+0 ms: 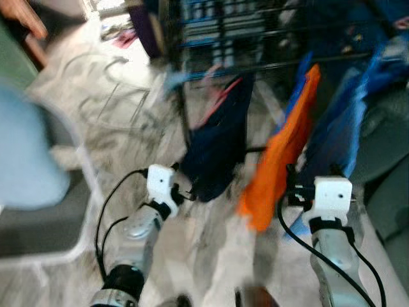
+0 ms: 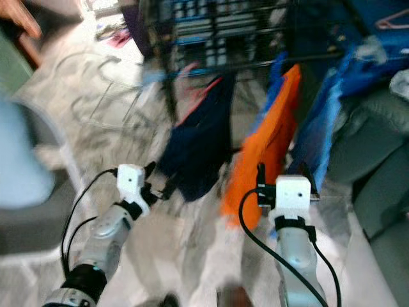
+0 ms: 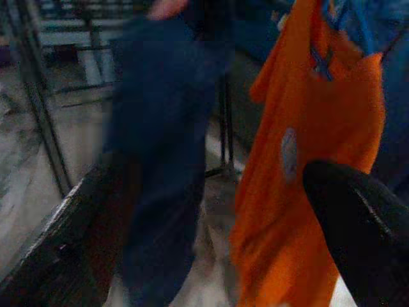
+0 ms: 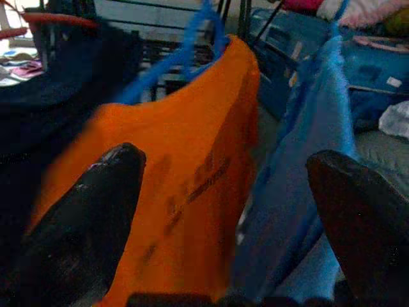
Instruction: Hang hanger
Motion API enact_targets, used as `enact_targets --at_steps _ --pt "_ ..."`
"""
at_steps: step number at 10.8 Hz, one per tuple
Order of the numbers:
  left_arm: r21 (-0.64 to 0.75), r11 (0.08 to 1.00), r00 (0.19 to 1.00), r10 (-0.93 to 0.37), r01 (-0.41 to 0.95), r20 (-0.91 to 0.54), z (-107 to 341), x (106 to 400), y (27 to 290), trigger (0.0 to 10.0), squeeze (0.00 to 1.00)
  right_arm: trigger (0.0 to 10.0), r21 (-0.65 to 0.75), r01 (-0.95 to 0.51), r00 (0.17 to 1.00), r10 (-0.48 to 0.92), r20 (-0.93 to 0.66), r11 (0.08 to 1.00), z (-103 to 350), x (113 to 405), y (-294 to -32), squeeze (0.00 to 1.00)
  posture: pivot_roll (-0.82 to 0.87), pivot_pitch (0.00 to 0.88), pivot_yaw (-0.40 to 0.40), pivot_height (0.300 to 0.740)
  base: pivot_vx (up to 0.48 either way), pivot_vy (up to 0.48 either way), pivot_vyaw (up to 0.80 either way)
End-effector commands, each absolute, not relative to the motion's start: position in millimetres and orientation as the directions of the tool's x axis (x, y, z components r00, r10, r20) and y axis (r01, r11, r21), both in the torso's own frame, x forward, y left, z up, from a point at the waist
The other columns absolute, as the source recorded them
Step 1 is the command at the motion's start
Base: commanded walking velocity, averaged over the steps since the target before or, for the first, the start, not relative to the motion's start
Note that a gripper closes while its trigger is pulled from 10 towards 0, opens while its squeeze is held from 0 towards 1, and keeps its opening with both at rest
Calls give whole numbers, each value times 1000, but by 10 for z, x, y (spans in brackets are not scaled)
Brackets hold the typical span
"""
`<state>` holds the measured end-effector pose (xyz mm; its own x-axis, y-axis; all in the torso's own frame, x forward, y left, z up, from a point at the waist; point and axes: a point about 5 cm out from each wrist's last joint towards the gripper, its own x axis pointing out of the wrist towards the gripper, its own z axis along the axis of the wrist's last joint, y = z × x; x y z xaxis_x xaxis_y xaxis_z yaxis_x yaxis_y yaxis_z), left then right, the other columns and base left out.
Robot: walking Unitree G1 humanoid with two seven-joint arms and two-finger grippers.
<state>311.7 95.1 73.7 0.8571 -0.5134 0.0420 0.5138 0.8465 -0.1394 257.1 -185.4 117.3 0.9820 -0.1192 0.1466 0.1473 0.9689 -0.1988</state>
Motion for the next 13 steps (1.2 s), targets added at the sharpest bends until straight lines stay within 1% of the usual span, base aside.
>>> enact_targets --at_steps 1,3,4,7,9,11,13 --pt "-148 841 852 -523 520 20 688 3083 939 10000 0 10000 -200 134 984 -106 141 971 1176 2563 -1844 0 -264 169 81 740 431 0 0" --pt "-151 848 859 -512 508 12 674 3084 955 10000 0 10000 -218 99 987 -68 146 971 1188 2583 -1783 0 -262 164 79 740 351 259 0" --pt "-148 849 859 -512 508 14 676 3083 960 10000 0 10000 -220 92 988 -61 145 971 1188 2588 -1771 0 -262 163 78 740 247 0 0" --pt "-127 867 874 -485 483 10 669 3081 994 10000 0 10000 -218 49 989 -16 150 975 1220 2609 -1721 0 -260 164 76 740 0 0 0" --pt "-104 874 878 -478 475 -7 640 3064 1014 10000 0 10000 -202 -43 988 71 135 979 1246 2699 -1557 0 -252 167 72 740 0 0 0" --pt "-94 875 878 -478 475 -14 628 3053 1030 10000 0 10000 -154 -46 994 61 95 987 1216 2767 -1526 0 -240 166 72 740 0 0 0" --pt "-85 876 878 -477 474 -20 620 3045 1047 10000 0 10000 -100 -7 999 11 42 995 1178 2867 -1533 0 -235 168 74 740 0 0 0"
